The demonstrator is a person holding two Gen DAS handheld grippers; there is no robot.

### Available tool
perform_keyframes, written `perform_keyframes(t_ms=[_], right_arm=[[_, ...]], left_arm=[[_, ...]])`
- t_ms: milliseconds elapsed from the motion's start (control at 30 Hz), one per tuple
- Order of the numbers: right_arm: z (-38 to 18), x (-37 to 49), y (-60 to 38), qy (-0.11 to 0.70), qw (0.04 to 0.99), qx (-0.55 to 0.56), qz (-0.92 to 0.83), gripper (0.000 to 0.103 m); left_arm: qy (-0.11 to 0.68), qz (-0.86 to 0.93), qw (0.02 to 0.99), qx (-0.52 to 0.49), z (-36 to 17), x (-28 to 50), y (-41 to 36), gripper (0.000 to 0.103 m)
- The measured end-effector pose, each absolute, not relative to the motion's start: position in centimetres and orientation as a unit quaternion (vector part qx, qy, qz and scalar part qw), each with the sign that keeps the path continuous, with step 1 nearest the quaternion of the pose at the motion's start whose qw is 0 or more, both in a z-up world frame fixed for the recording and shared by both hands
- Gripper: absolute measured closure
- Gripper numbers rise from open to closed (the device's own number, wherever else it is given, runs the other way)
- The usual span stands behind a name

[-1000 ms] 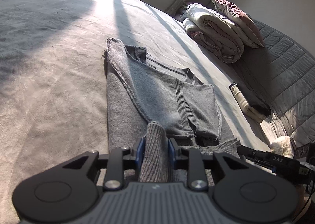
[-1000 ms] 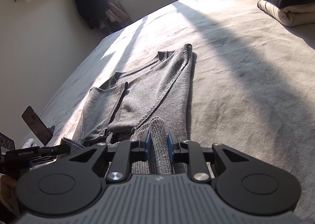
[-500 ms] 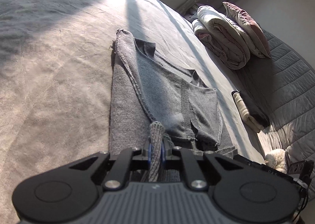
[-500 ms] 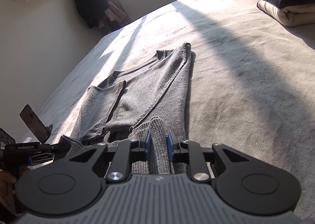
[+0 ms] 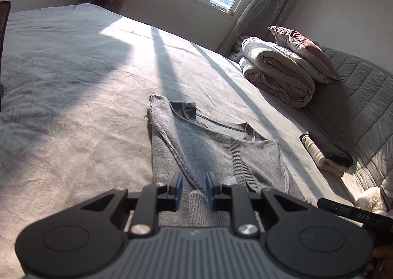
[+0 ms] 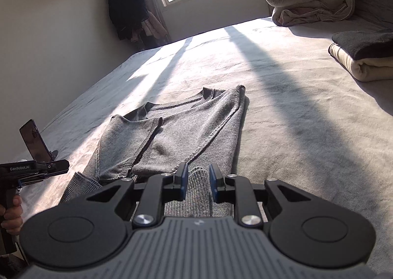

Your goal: Fold clothes

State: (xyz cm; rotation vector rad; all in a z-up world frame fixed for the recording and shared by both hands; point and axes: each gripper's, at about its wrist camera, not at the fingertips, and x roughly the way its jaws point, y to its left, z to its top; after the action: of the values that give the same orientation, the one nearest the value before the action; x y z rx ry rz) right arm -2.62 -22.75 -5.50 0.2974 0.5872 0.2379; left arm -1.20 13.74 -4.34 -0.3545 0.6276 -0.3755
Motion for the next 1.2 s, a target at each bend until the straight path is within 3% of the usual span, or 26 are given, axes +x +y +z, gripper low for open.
perform_keyframes(t_ms=[267,500,600,700,833,967,1200], right_arm=[[-6.5,-2.1,-20.8,0.300,0.940,0.088,0.138,0.081],[-7.6,-1.5,-21.4,0.320,0.936,0.085,0.121,0.081],[-7.0,-2.1,-21.4,0.320,0.936,0.077,0.123,0.073],[-6.7,-3.1,-21.9,0.327,0.932,0.080,0.133,0.063],[-6.8,-4.7,-23.8,0.340,0.926,0.091,0.137,0.053],[-7.4,-5.9,-26.7,0.371,0.906,0.141,0.149,0.051],[-8.6,-5.8,-30.3,0.424,0.836,0.280,0.209,0.051]], left_arm=[[0.355,-0.190,0.909,-0.111,-6.6,-0.9,11.3,0.091],[0.362,-0.182,0.908,-0.109,-6.9,-0.9,11.4,0.091],[0.361,-0.193,0.905,-0.115,-6.4,-1.4,12.0,0.085],[0.362,-0.189,0.906,-0.110,-5.9,-2.0,13.1,0.072],[0.387,-0.196,0.890,-0.139,-6.0,-2.5,15.4,0.065],[0.425,-0.210,0.862,-0.178,-6.9,-2.5,17.9,0.058],[0.493,-0.281,0.767,-0.298,-9.9,-1.8,21.3,0.058]])
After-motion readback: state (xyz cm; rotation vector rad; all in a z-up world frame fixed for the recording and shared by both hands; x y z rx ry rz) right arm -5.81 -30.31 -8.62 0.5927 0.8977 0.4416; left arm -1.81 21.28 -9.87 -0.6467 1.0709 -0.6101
